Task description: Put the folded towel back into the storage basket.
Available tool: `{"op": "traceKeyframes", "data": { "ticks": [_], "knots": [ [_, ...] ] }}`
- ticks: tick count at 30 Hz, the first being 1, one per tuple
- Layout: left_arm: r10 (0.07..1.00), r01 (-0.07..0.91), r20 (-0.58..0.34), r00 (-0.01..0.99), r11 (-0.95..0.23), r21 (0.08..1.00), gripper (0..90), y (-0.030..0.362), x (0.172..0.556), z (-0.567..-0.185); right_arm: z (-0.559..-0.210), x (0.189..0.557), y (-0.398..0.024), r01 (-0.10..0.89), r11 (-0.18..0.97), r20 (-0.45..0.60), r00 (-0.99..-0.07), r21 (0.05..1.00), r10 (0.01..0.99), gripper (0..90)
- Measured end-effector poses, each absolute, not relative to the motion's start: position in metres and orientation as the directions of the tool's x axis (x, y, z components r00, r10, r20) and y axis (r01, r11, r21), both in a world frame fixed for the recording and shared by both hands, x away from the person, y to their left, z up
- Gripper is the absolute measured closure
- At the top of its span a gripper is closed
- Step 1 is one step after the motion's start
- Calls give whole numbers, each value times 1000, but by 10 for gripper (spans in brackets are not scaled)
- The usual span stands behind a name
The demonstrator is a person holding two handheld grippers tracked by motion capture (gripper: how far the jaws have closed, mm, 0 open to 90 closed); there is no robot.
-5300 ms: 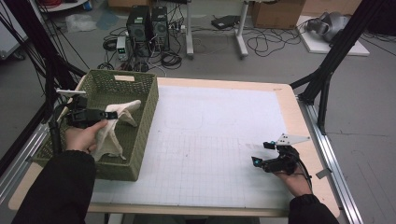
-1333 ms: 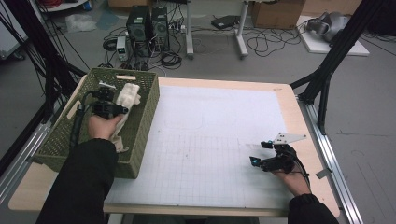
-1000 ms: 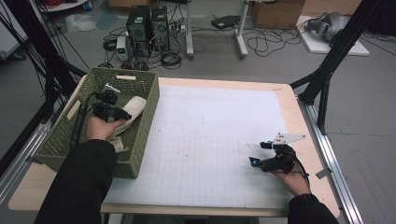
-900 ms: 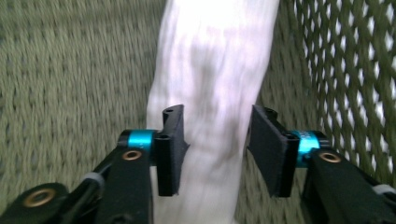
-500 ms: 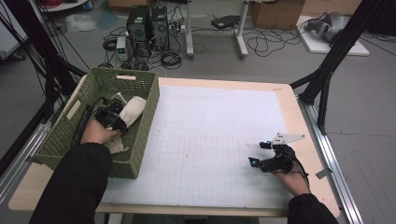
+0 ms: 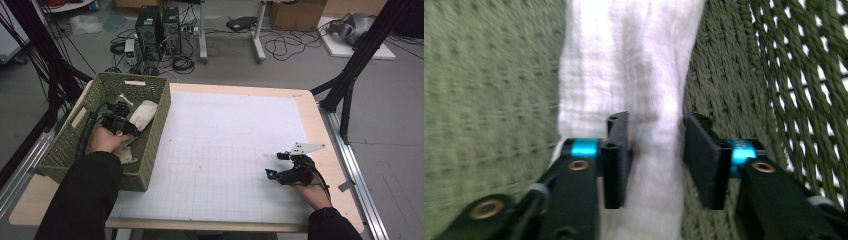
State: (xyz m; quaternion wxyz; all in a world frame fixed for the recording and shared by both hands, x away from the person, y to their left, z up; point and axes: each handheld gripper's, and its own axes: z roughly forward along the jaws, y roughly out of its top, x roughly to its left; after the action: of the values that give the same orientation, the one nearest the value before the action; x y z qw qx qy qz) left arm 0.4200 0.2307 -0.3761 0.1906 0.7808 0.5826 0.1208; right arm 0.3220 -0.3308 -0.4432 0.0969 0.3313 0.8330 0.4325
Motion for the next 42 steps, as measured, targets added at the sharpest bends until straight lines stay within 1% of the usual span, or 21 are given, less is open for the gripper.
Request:
{"op": "traceKeyframes", "data": {
  "ticks": [3, 5, 7, 9, 11, 12, 13, 14, 16, 18, 22, 25, 26, 27, 28, 29, 30, 36, 38, 40, 42],
  "knots": [
    [948, 855, 0, 318, -287, 432, 518, 232, 414, -367, -443, 321, -330, 469, 405, 127, -761, 785, 636, 120],
    [947, 858, -32, 320, -275, 435, 490, 235, 410, -365, -442, 321, -331, 465, 405, 123, -762, 787, 636, 120],
    [944, 863, -8, 330, -298, 407, 469, 237, 406, -366, -442, 321, -331, 468, 401, 126, -759, 788, 639, 120],
    [939, 871, -24, 342, -308, 383, 444, 238, 403, -368, -442, 321, -331, 465, 402, 123, -760, 788, 638, 120],
    [936, 879, -14, 352, -325, 349, 444, 238, 401, -370, -442, 321, -331, 469, 401, 128, -760, 787, 638, 120],
    [933, 879, 3, 360, -340, 335, 464, 238, 400, -371, -442, 321, -331, 469, 401, 127, -759, 787, 638, 120],
    [932, 881, 5, 362, -343, 326, 535, 237, 400, -372, -442, 321, -331, 464, 402, 124, -762, 789, 636, 120],
    [929, 882, -4, 369, -349, 316, 687, 238, 401, -373, -442, 321, -331, 464, 403, 124, -762, 789, 636, 121],
    [932, 887, 17, 362, -350, 302, 846, 236, 404, -376, -442, 321, -331, 460, 402, 121, -763, 792, 635, 120],
    [940, 891, 13, 340, -327, 317, 869, 236, 407, -376, -441, 320, -332, 466, 396, 127, -759, 791, 639, 120],
    [959, 890, -55, 279, -237, 390, 872, 239, 414, -374, -442, 321, -331, 465, 400, 124, -760, 790, 638, 120],
    [962, 883, -136, 238, -155, 442, 870, 238, 420, -378, -442, 321, -331, 463, 404, 123, -763, 789, 635, 120],
    [957, 888, -157, 244, -156, 432, 868, 236, 422, -381, -442, 321, -331, 462, 405, 122, -763, 789, 635, 120],
    [956, 894, -158, 247, -162, 418, 863, 234, 422, -384, -442, 321, -331, 463, 405, 122, -763, 789, 635, 120],
    [954, 905, -139, 265, -196, 376, 849, 231, 424, -389, -442, 321, -331, 463, 405, 123, -763, 788, 635, 120],
    [952, 906, -121, 281, -222, 359, 823, 228, 423, -393, -442, 321, -331, 463, 404, 123, -763, 789, 635, 121],
    [948, 906, -122, 296, -238, 350, 792, 227, 423, -395, -442, 321, -331, 468, 402, 126, -760, 787, 638, 120],
    [938, 886, -81, 338, -288, 363, 585, 229, 416, -379, -441, 321, -332, 463, 401, 123, -762, 791, 636, 121],
    [935, 887, -69, 348, -305, 346, 533, 231, 412, -374, -441, 321, -332, 464, 400, 125, -761, 790, 637, 120],
    [935, 886, -69, 347, -303, 351, 503, 233, 408, -370, -441, 320, -332, 463, 400, 123, -761, 791, 637, 121],
    [933, 892, -77, 352, -310, 329, 487, 234, 404, -373, -441, 321, -332, 456, 404, 118, -765, 793, 633, 121]
  ]
}}
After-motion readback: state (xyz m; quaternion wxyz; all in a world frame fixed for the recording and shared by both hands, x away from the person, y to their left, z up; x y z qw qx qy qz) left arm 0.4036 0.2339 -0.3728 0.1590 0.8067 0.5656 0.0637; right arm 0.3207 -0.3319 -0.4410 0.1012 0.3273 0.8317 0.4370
